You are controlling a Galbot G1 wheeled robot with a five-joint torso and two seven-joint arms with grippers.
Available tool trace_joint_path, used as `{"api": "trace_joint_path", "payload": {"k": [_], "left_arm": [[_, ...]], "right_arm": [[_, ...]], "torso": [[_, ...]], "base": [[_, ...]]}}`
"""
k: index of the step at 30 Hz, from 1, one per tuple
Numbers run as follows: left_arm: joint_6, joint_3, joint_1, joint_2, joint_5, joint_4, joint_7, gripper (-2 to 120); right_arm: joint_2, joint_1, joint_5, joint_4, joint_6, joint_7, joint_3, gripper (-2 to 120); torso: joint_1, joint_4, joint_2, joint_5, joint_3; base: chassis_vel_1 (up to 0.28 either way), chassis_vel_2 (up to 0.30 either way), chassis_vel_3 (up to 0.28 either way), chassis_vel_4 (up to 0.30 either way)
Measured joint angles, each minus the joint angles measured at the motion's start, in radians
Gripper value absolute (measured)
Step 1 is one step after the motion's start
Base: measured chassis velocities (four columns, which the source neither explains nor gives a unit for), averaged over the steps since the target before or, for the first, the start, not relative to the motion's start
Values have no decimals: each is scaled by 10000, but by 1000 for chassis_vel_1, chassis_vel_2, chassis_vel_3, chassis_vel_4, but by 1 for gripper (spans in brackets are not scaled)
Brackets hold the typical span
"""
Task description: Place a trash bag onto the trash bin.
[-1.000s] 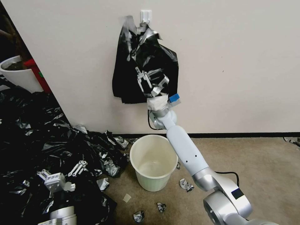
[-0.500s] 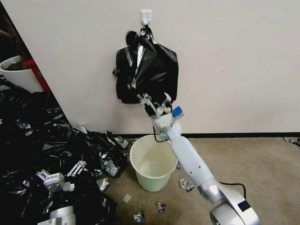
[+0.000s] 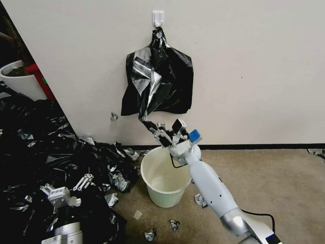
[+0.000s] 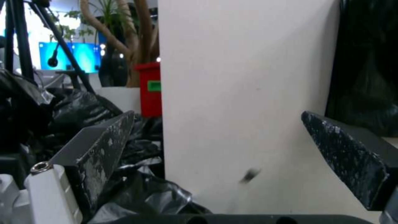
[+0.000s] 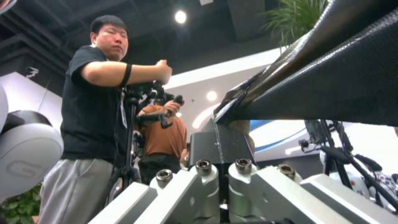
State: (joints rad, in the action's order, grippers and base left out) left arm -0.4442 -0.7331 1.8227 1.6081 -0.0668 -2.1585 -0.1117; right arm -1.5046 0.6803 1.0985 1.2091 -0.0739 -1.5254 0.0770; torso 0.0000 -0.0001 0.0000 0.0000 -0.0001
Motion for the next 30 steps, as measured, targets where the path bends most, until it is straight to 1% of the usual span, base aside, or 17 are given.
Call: {"api": "trace_joint_path", "payload": {"k": [6, 8, 9, 10, 12, 13, 15, 16, 17, 18, 20, 21, 22, 24, 26, 27, 30], "left_arm": [[29, -58, -429, -5, -602, -54, 22, 100], [73, -93, -567, -126, -856, -104, 66, 100], [170, -149, -883, -1007, -1915, -359, 323, 100], [170, -149, -883, -1007, -1915, -359, 323, 100], [219, -184, -1129, -2237, -3131, -631, 677, 100], [219, -184, -1129, -2237, -3131, -631, 677, 100], [379, -401, -1409, -3727, -4487, -783, 921, 100], [464, -492, -1527, -4310, -4811, -779, 966, 100], [464, -492, -1527, -4310, -4811, -779, 966, 100], [558, -553, -1660, -4881, -5027, -743, 1026, 100], [783, -512, -2043, -6065, -5228, -534, 1159, 100], [952, -381, -2373, -6641, -5238, -377, 1213, 100], [952, -381, -2373, -6641, -5238, -377, 1213, 100], [1218, -81, -2995, -7369, -5316, -116, 1286, 100], [1493, 497, -4008, -8129, -5658, 296, 1545, 100], [1493, 497, -4008, -8129, -5658, 296, 1545, 100], [1675, 1448, -5245, -8788, -6047, 840, 1902, 100]], "right_arm": [[78, 259, -401, 158, -77, -1, 12, 0], [93, 270, -553, 208, -134, 3, 59, 0], [210, 284, -886, 401, -320, 119, 168, 0], [210, 284, -886, 401, -320, 119, 168, 0], [400, 330, -1013, 735, -732, 837, 185, 0], [400, 330, -1013, 735, -732, 837, 185, 0], [633, 495, -1051, 1315, -1384, 2190, 145, 0], [714, 590, -1058, 1524, -1584, 2635, 131, 0], [714, 590, -1058, 1524, -1584, 2635, 131, 0], [816, 723, -1133, 1780, -1827, 3316, 117, 0], [1039, 1065, -1484, 2371, -2467, 5134, 110, 8], [1139, 1311, -1715, 2745, -2814, 6247, 116, 14], [1139, 1311, -1715, 2745, -2814, 6247, 116, 14], [1304, 1709, -2086, 3444, -3207, 7684, 202, 22], [1496, 2283, -2702, 4539, -3750, 9550, 460, 32], [1496, 2283, -2702, 4539, -3750, 9550, 460, 32], [1621, 2778, -3409, 5246, -4247, 11403, 747, 43]], "torso": [[0, 2, 0, -1, 0], [-1, 4, 0, -1, 0], [-1, 3, 0, -2, 0], [-1, 3, 0, -2, 0], [-1, -1, 0, -3, 0], [-1, -1, 0, -3, 0], [0, 2, 0, -2, 1], [0, 3, 0, -4, 0], [0, 3, 0, -4, 0], [0, 1, 0, 0, 0], [0, 1, 0, -3, 1], [0, 2, 0, -1, 1], [0, 2, 0, -1, 1], [0, 2, 0, -1, 2], [0, 3, 0, -2, 1], [0, 3, 0, -2, 1], [0, -3, 0, 2, 1]], "base": [[0, 0, 0, 0], [0, 0, 0, 0], [0, 0, 0, 0], [0, 0, 0, 0], [0, 0, 0, 0], [0, 0, 0, 0], [0, 0, 0, 0], [0, 0, 0, 0], [0, 0, 0, 0], [0, 0, 0, 0], [0, 0, 0, 0], [0, 0, 0, 0], [0, 0, 0, 0], [0, 0, 0, 0], [0, 0, 0, 0], [0, 0, 0, 0], [0, 0, 0, 0]]}}
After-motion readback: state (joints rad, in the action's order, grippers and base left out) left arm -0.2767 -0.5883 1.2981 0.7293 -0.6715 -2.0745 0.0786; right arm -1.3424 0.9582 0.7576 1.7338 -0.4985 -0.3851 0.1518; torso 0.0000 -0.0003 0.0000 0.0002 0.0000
